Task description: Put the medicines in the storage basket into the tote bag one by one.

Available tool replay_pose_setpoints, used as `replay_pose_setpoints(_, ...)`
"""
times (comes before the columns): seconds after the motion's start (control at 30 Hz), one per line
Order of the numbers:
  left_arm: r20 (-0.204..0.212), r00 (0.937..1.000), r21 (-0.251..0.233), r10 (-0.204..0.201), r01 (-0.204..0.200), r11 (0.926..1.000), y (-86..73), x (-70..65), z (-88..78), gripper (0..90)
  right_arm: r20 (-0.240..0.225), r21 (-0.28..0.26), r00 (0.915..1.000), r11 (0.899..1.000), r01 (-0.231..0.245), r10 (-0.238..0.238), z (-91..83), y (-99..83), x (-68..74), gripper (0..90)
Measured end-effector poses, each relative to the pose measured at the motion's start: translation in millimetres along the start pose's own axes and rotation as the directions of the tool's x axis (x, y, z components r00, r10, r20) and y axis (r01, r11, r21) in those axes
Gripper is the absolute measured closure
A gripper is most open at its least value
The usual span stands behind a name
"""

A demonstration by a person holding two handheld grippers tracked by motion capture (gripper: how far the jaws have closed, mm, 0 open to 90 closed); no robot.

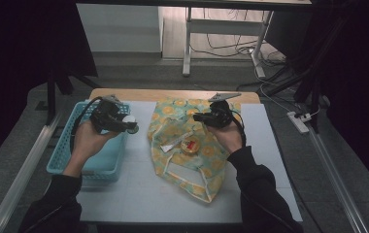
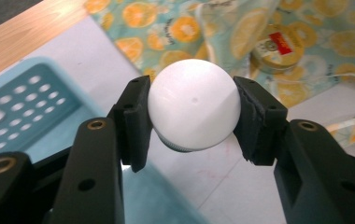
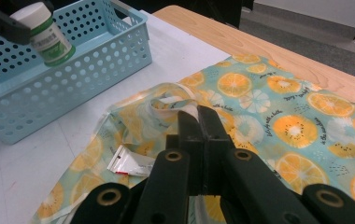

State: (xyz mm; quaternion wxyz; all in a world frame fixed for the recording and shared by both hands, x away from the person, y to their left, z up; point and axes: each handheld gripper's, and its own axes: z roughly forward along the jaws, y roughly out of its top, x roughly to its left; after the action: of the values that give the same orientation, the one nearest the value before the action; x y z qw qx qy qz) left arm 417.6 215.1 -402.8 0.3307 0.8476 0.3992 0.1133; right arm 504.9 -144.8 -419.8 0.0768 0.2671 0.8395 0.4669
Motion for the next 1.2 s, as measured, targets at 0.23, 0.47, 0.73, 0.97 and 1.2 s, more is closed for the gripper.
replay_pose_setpoints(0.23, 0.040, 0.9987, -0.006, 0.032, -0.031, 0.9995, 7.7, -16.4, 12.2, 50.7, 0.001, 0.000, 1.0000, 1.000, 0.000, 0.000, -1.2, -0.3, -0.3, 90.0)
replay_pose_setpoints(0.47, 0.082, 0.9935, -0.003, 0.079, -0.079, 0.9969, 17.2, -34.9, 26.6, 50.7, 0.002, -0.002, 1.0000, 1.000, -0.002, 0.002, -2.0, 0.3, -0.5, 90.0)
replay_pose_setpoints(0.73, 0.121, 0.9851, 0.005, 0.122, -0.124, 0.9923, 30.8, -54.4, 48.6, 50.6, 0.002, -0.004, 1.0000, 1.000, -0.003, 0.003, -1.5, 0.5, -0.3, 90.0)
replay_pose_setpoints(0.97, 0.150, 0.9750, 0.002, 0.164, -0.166, 0.9861, 45.2, -71.8, 67.6, 50.6, 0.003, -0.006, 1.0000, 1.000, -0.004, 0.004, -1.3, 0.9, -0.3, 90.0)
replay_pose_setpoints(1.2, 0.164, 0.9648, 0.010, 0.205, -0.210, 0.9777, 59.3, -87.9, 88.9, 50.6, 0.005, -0.010, 1.0000, 1.000, -0.004, 0.004, -1.4, 0.9, -0.9, 90.0)
